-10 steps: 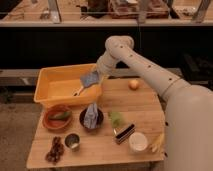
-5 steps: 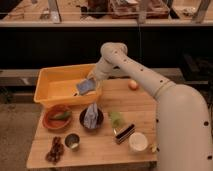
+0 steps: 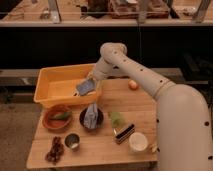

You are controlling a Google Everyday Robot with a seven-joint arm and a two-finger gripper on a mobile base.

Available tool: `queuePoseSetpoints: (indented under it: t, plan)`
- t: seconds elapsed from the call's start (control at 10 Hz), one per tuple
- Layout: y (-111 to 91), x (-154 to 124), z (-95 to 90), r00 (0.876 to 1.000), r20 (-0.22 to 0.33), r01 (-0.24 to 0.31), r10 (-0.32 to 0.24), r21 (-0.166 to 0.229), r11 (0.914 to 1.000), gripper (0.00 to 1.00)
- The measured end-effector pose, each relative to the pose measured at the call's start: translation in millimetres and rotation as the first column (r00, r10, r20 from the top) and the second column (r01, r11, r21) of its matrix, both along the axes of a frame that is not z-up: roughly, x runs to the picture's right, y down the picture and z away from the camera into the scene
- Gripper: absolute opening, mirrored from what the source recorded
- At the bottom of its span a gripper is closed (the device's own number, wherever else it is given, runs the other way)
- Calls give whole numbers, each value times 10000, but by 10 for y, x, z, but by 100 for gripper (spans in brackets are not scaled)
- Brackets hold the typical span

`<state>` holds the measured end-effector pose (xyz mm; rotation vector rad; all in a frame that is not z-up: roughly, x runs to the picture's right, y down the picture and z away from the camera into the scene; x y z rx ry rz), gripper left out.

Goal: Place sponge in red bowl

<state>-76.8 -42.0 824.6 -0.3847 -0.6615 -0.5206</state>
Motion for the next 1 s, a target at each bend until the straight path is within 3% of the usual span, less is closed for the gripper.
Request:
queuePoseSetpoints:
  t: [0.2, 0.4, 0.6, 0.7, 0.9, 1.0]
  plan:
    - [-31, -244, -96, 9981, 530, 275, -305, 573, 9980, 0]
    - [-53, -749, -242, 9887, 1240, 673, -842, 1346, 9886, 0]
    - [-6, -1123, -369, 9752, 1756, 1000, -1349, 1945, 9758, 0]
    - [49, -1293, -461, 9659, 2041, 1087, -1591, 2379, 9652, 0]
    - [196, -1480, -619, 9496, 2531, 1005, -1849, 3130, 9444, 0]
    - [253, -1517, -662, 9445, 2679, 941, -1901, 3338, 9379, 0]
